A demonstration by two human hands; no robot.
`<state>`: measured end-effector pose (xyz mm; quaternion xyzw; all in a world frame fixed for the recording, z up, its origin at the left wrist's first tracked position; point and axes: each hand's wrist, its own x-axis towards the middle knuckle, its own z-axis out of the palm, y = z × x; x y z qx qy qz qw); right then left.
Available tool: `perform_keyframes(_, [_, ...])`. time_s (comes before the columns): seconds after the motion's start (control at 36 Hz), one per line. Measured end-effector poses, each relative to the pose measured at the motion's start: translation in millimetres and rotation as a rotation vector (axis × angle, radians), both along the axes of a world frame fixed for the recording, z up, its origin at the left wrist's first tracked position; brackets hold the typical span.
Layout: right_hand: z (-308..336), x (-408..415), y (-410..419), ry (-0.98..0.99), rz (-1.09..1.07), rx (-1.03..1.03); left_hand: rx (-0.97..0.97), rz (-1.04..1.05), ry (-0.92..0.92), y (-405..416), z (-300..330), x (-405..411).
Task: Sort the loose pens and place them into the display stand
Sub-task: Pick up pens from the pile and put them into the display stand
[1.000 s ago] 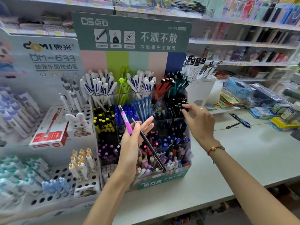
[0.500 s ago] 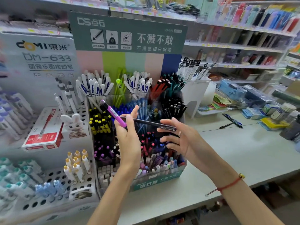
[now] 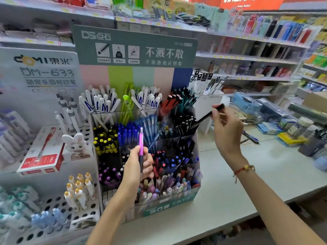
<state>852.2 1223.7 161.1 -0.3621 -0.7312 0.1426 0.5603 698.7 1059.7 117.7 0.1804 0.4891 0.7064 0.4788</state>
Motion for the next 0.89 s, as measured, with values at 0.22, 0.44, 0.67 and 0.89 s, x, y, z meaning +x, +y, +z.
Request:
perform_keyframes(0.22, [-27, -27, 17, -0.33, -0.015, 0.144, -0.044, 0.059, 0.291, -10, 1, -7])
perform_keyframes(0.44, [-49, -26, 13, -0.393, -0.106, 0.126, 0.005, 0.101, 0.556, -27, -1, -17])
perform_keyframes(0.67, [-20, -50, -84, -0.102, 0.582, -0.517, -0.022, 0.083, 0.877, -24, -9, -6])
perform_keyframes(0.89, [-38, -44, -107, 0.113, 0.556, -0.507, -0.193, 0.282, 1.16, -60, -27, -10])
